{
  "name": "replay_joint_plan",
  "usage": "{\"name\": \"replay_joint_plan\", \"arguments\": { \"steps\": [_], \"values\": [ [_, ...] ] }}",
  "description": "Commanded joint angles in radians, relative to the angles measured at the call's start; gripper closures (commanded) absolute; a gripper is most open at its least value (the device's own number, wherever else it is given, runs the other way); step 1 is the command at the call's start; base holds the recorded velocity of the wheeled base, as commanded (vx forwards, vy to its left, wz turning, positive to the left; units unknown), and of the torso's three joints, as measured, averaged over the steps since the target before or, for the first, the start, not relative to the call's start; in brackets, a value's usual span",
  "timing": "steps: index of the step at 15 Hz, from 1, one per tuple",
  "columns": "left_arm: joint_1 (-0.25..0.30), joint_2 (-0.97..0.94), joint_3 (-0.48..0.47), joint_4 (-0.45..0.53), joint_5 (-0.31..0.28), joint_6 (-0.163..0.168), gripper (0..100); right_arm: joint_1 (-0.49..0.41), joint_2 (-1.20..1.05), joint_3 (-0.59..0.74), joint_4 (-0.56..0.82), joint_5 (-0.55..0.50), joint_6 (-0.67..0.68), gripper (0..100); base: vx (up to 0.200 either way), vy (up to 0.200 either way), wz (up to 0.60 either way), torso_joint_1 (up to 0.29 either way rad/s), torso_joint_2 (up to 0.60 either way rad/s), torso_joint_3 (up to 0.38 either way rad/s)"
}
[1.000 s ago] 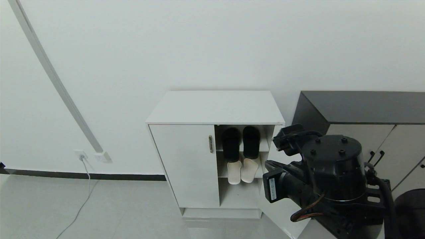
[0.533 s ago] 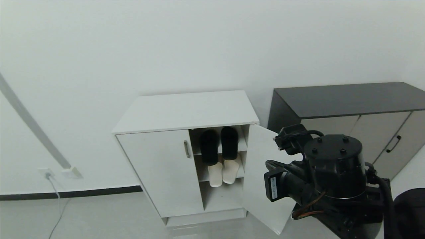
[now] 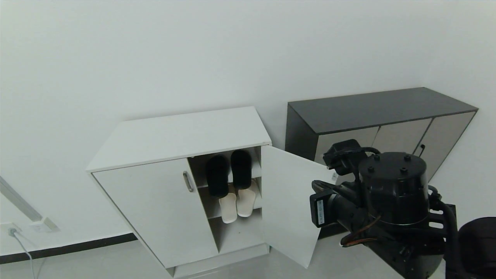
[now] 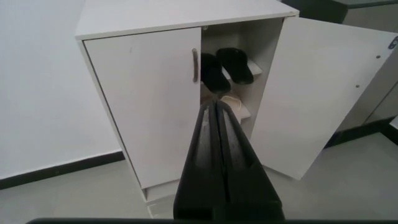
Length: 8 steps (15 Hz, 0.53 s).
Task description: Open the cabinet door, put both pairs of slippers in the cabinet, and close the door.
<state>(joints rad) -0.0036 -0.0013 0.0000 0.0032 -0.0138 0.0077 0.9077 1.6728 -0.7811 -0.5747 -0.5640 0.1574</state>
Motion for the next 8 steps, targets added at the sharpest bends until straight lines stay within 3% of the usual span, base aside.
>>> {"name": "replay_joint_plan", "arguments": {
  "steps": [1,3,6,8],
  "values": [
    [0.001,0.001,0.0,0.0,0.0,0.0,100,-0.009,0.005,0.0,0.001,0.0,-0.001,100,-0.2,0.0,0.0,0.002,0.0,0.002],
    [0.001,0.001,0.0,0.0,0.0,0.0,100,-0.044,0.012,-0.01,-0.005,0.001,-0.019,100,-0.2,0.0,0.0,0.007,0.01,-0.002],
    [0.001,0.001,-0.002,0.0,0.0,0.0,100,-0.15,0.061,-0.11,-0.004,0.021,-0.075,100,0.0,0.0,0.0,0.0,0.0,0.0],
    [0.001,0.001,0.0,0.0,0.0,0.0,100,-0.251,0.142,-0.27,0.079,0.026,-0.079,100,0.0,0.0,0.0,0.0,0.0,0.0]
  ]
}}
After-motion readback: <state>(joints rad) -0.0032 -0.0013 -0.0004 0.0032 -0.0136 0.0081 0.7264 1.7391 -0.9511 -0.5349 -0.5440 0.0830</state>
